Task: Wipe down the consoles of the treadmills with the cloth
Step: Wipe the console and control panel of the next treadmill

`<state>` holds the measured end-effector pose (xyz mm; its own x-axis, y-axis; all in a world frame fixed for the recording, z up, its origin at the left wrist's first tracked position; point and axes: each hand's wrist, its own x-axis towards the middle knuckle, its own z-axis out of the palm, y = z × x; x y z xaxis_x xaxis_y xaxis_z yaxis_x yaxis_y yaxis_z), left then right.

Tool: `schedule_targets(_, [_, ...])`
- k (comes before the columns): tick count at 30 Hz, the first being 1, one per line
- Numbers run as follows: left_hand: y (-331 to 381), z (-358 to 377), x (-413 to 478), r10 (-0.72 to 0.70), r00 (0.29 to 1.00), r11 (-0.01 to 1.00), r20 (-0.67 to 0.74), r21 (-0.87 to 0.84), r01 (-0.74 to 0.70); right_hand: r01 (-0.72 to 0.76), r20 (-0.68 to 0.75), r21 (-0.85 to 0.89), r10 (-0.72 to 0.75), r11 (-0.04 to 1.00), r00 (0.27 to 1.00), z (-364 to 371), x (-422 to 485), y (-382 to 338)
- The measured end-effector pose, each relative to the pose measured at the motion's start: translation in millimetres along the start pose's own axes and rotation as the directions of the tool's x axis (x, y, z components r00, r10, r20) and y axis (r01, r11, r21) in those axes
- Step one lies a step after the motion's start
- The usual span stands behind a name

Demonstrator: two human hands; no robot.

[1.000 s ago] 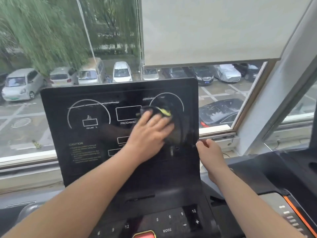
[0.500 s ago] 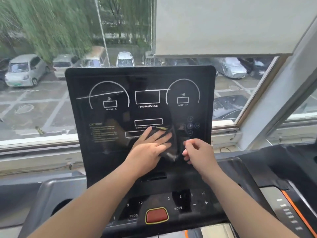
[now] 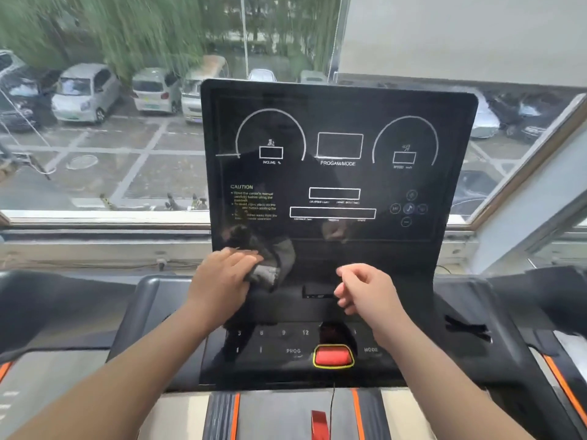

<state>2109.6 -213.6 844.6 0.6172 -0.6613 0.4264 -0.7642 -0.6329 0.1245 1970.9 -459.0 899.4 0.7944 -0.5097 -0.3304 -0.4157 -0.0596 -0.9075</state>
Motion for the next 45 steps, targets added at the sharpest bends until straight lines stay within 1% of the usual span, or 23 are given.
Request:
schedule_targets(1, [-0.4,-3.9,-3.7,-0.061,0.998,0.998,0.026,-0.003,0.061,0.002,-0.008,-0.011,-0.002,1.000,1.000,2.6,-3.6,5.8])
schedule_targets(3, [2.5,-6.4,-10.3,-0.210,0.968,0.977,0.139,-0.014,0.214,-0.003,-0.025,-0.020,0.002,1.000,1.000,7.6,-10.0,17.3])
schedule_targets(5, [12.2,-0.4,-18.8,-0.268,0.925,0.959,0.270,-0.015,0.282,-0.020,-0.043,-0.010,0.020,1.000,0.999,12.3,-15.5,26.4])
schedule_targets(7, [28.0,8.6,-28.6,-0.258,0.903,0.963,0.344,0.012,0.271,-0.036,-0.057,0.010,0.037,0.999,0.998,14.9,-21.7,32.9])
schedule_targets(9, [41.6,15.7,-33.5,-0.245,0.894,0.966,0.376,0.013,0.259,-0.053,-0.071,0.022,0.054,0.998,0.996,14.9,-28.9,39.1])
schedule_targets(12, [55.2,20.6,-33.5,-0.251,0.879,0.956,0.404,-0.041,0.292,-0.062,-0.103,0.023,0.064,0.998,0.993,12.9,-39.9,50.7])
schedule_targets(17, [76.2,20.6,-38.4,-0.218,0.839,0.935,0.499,-0.138,0.325,-0.021,-0.141,-0.083,0.009,0.996,0.990,12.3,-63.2,75.8])
schedule_targets(22, [101.8,9.0,-59.9,-0.155,0.792,0.910,0.591,-0.226,0.347,-0.016,-0.145,-0.067,0.006,0.998,0.989,5.1,-87.7,87.3])
schedule_targets(24, [112.2,3.1,-74.9,-0.186,0.789,0.894,0.586,-0.233,0.384,0.000,-0.111,-0.072,-0.008,0.997,0.994,1.5,-96.4,90.3])
schedule_targets(25, [117.2,-0.3,-82.4,-0.229,0.777,0.867,0.586,-0.241,0.437,0.005,-0.098,-0.075,-0.012,0.997,0.995,-0.7,-101.0,92.0])
schedule_targets(28, [135.9,-10.1,-92.8,-0.336,0.716,0.715,0.612,-0.329,0.617,0.006,-0.054,-0.039,-0.008,0.999,0.999,-13.8,-115.4,95.8])
schedule_targets(31, [173.8,-27.8,-84.5,-0.359,0.707,0.550,0.609,-0.474,0.688,-0.015,-0.060,0.028,0.017,1.000,0.998,-41.1,-133.1,105.1])
schedule_targets(32, [191.8,-34.5,-78.3,-0.345,0.702,0.462,0.622,-0.539,0.704,-0.032,-0.067,0.049,0.035,0.998,0.997,-53.2,-139.1,110.7])
schedule_targets(33, [210.9,-40.3,-74.1,-0.333,0.678,0.338,0.656,-0.588,0.735,-0.057,-0.072,0.070,0.062,0.996,0.995,-65.4,-146.7,115.2])
schedule_targets(34, [234.3,-46.2,-67.4,-0.313,0.639,0.184,0.702,-0.616,0.766,-0.088,-0.076,0.093,0.095,0.992,0.993,-78.2,-154.9,119.7])
schedule_targets(35, [257.4,-49.6,-64.2,-0.266,0.593,0.028,0.760,-0.609,0.793,-0.112,-0.068,0.132,0.122,0.985,0.990,-91.8,-163.3,124.4])
schedule_targets(36, [281.9,-54.6,-59.3,-0.205,0.535,-0.099,0.819,-0.562,0.822,-0.147,-0.038,0.186,0.156,0.972,0.987,-106.7,-172.7,129.1])
schedule_targets(38, [327.4,-60.1,-57.5,-0.098,0.431,-0.250,0.897,-0.441,0.862,-0.243,0.029,0.315,0.246,0.917,0.969,-139.8,-194.9,135.9])
schedule_targets(40, [370.8,-63.7,-64.7,-0.011,0.360,-0.384,0.933,-0.336,0.860,-0.321,0.055,0.472,0.335,0.821,0.940,-174.1,-220.8,146.3])
schedule_targets(41, [390.3,-64.7,-68.4,0.022,0.349,-0.408,0.937,-0.310,0.859,-0.322,0.045,0.524,0.351,0.788,0.935,-191.6,-233.5,152.6])
schedule_targets(42, [410.6,-66.2,-71.8,0.049,0.339,-0.405,0.940,-0.291,0.867,-0.314,0.026,0.559,0.362,0.767,0.932,-208.0,-246.1,159.4])
schedule_targets(45, [460.7,-57.3,-81.5,0.147,0.317,-0.379,0.937,-0.242,0.893,-0.233,-0.098,0.609,0.364,0.758,0.926,-247.6,-283.7,182.4])
